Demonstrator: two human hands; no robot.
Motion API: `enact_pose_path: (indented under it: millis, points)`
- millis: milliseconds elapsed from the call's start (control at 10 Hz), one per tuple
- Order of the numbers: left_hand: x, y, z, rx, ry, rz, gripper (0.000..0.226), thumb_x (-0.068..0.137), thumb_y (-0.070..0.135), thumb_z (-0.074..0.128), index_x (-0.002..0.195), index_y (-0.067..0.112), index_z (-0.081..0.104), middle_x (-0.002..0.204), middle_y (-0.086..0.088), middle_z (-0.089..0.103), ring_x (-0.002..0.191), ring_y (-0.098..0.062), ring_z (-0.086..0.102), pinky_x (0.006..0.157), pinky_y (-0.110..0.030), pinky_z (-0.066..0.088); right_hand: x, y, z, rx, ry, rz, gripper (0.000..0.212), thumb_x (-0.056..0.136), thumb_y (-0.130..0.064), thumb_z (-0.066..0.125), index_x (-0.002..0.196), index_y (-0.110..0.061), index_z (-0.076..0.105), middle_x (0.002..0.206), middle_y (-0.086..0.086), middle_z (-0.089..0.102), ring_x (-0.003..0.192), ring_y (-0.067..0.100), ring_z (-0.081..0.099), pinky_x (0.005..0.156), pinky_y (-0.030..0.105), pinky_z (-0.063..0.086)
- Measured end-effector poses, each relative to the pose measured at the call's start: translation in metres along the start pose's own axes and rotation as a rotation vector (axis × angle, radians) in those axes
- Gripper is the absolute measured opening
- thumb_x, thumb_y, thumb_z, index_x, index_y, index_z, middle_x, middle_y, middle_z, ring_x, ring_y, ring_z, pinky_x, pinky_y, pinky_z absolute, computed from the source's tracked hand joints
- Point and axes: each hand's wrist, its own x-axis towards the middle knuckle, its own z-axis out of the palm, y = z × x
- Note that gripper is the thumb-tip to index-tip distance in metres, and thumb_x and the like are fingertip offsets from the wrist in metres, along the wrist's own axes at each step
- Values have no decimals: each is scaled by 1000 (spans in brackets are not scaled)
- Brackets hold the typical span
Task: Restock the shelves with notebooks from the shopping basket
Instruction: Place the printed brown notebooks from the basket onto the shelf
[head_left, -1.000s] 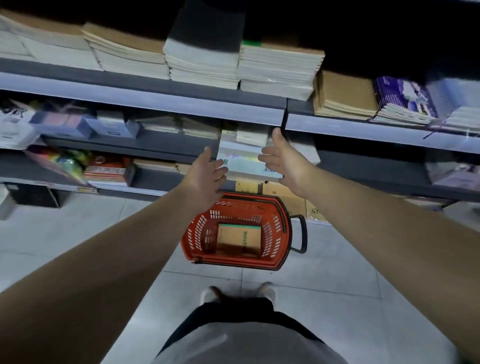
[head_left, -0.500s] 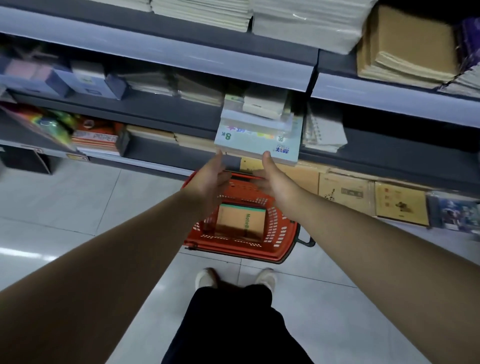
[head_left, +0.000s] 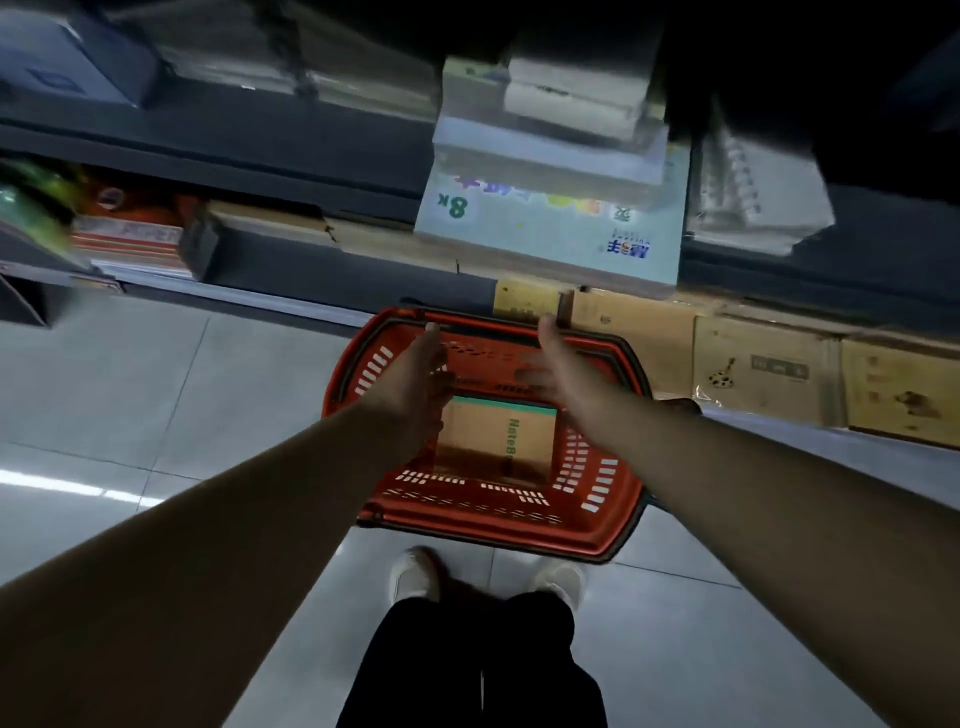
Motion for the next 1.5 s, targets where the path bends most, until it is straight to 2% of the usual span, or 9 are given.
enact_pose_path:
  millis: [200,300,400,600,800,900,1000,1200,1500]
  points:
    - [65,-30,-18,108,9,-34,56,95,61,37,133,23,53,135,-4,58,133,-24,44,114,-51,28,54,35,2,-98,-11,50,87,82,-79,13,148,-26,36,152,8,39,141,28,33,117,51,17]
    - [91,-48,-25,120,37,-55,49,96,58,36,126,23,54,125,-1,62,131,-23,45,97,-44,42,81,55,4,-69,29,15,78,88,-73,18,144,-23,43,148,7,45,136,26,41,116,47,22]
    - [117,-72,-35,112,72,-74,47,96,57,38,128,24,48,146,-9,46,138,-29,37,114,-53,26,109,77,10,-30,47,-3,67,96,-61,22,143,-17,43,144,8,49,132,25,46,113,39,28]
    - [168,-113,-49,97,81,-136,68,94,60,38,147,17,34,153,-12,36,141,-29,32,115,-50,20,153,124,11,-79,31,85,65,99,-57,23,149,-16,34,148,6,44,136,23,40,93,29,26]
    - [224,-155,-56,55,138,-208,59,99,53,35,145,18,38,154,-10,36,142,-28,32,114,-50,19,203,170,9,-83,78,141,68,97,-60,22,146,-15,37,144,6,48,101,10,50,60,14,29]
    - [244,-167,-58,11,116,-245,62,100,53,31,149,16,32,156,-11,31,145,-28,25,115,-50,15,223,191,10,-73,82,162,73,95,-65,20,145,-16,40,142,4,50,90,7,50,62,18,30]
    - [262,-177,-63,-4,112,-270,64,100,55,28,151,17,28,158,-10,26,147,-27,20,116,-50,11,242,209,14,-37,96,169,72,95,-66,24,142,-16,42,140,5,51,102,13,54,85,28,41]
    - [305,-197,-78,-3,178,-272,66,100,57,27,153,17,26,159,-9,24,148,-28,18,117,-47,12,266,237,19,56,99,249,71,95,-65,27,143,-14,41,138,9,52,123,27,50,106,40,36]
    - [363,-221,-89,185,325,-198,62,97,51,44,146,14,37,153,-9,37,140,-29,35,108,-40,32,307,270,7,193,164,278,73,95,-65,27,143,-12,39,143,13,46,120,28,52,98,40,44]
